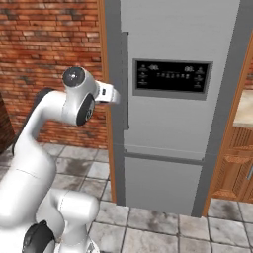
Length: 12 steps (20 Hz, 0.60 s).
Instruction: Take the lemon wedge from the fridge and place it on the plate with fish on the dining counter.
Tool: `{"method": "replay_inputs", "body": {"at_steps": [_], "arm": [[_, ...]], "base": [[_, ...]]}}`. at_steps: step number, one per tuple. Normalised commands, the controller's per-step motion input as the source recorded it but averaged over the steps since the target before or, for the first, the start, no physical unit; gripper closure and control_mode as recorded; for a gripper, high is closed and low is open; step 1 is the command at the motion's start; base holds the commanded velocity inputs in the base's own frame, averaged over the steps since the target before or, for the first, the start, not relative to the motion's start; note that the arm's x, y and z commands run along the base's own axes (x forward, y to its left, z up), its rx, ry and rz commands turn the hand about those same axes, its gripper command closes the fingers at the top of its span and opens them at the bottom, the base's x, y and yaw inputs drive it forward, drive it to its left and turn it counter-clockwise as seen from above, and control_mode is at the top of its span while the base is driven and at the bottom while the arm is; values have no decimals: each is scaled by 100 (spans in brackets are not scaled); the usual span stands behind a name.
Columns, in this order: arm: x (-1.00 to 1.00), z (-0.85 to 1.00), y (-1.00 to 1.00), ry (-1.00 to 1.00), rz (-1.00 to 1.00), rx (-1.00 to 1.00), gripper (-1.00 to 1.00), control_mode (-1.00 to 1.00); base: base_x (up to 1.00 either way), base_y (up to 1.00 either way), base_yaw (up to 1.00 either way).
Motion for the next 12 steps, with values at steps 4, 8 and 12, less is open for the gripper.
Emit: {"method": "replay_inputs", "body": {"at_steps": [4, 8, 12], "arm": [[100, 5, 0, 10, -11, 0, -100, -100], [85, 0, -7, 15, -1, 1, -100, -100], [16, -36, -7, -12, 7, 0, -100, -100]], "base": [[0, 0, 0], [0, 0, 0], [0, 0, 0]]}}
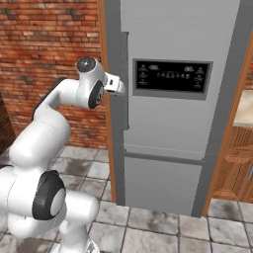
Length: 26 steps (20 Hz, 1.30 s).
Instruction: Take the lemon wedge from the fridge and place it on the plate with fish on the dining counter.
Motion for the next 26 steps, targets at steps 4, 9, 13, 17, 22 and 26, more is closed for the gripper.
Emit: {"method": "replay_inputs", "body": {"at_steps": [4, 9, 13, 17, 22, 26], "arm": [[0, -15, -12, -20, 11, 1, -100, -100], [7, -10, -4, -12, 5, 1, -100, -100], [23, 0, -2, 0, 0, 1, -100, -100], [40, 0, 0, 2, 0, 0, -100, -100], [42, -9, 0, -2, 0, 0, -100, -100], [36, -14, 0, -5, 0, 0, -100, -100]], "base": [[0, 0, 0], [0, 0, 0], [0, 0, 0], [0, 0, 0], [0, 0, 0], [0, 0, 0]]}}
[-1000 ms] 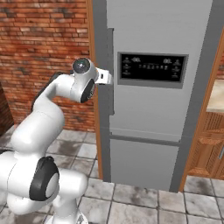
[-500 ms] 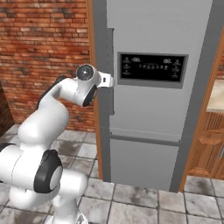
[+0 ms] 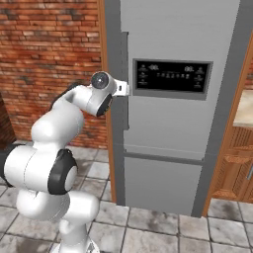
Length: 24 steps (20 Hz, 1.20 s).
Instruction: Take the lemon wedge from the fridge and place it on the plate with fish on the dining counter.
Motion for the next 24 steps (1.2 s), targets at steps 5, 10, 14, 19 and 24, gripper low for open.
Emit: {"method": "replay_inputs", "body": {"at_steps": [5, 10, 14, 19, 24], "arm": [[40, -8, 0, -2, 0, 0, -100, -100], [54, 0, -1, 0, 0, 0, -100, -100], [53, 0, -16, 0, 0, 0, -100, -100], [48, -10, -13, 0, 0, 0, -100, -100], [50, -18, -1, -2, 0, 0, -100, -100]], "base": [[0, 0, 0], [0, 0, 0], [0, 0, 0], [0, 0, 0], [0, 0, 0]]}}
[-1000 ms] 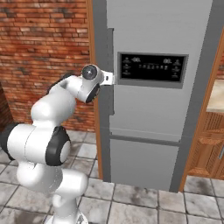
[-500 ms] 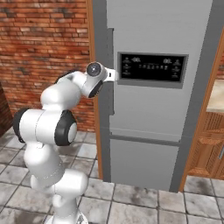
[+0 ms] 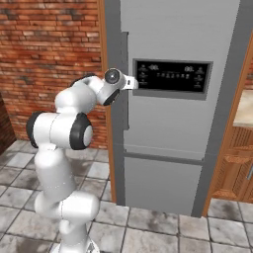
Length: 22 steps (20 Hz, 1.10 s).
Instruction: Take the lemon wedge from the fridge and place it on the plate with fish on the dining counter.
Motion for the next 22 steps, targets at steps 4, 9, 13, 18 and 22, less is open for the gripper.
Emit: {"method": "replay_inputs", "body": {"at_steps": [4, 9, 13, 18, 22], "arm": [[55, -25, 0, -5, 0, 0, -100, -100], [55, -27, 0, -5, 0, 0, -100, -100], [58, -21, 0, -1, 0, 0, -100, -100], [58, -16, 0, 0, 0, 0, -100, -100], [59, -11, 0, 0, 0, 0, -100, -100]], "base": [[0, 0, 0], [0, 0, 0], [0, 0, 0], [0, 0, 0], [0, 0, 0]]}}
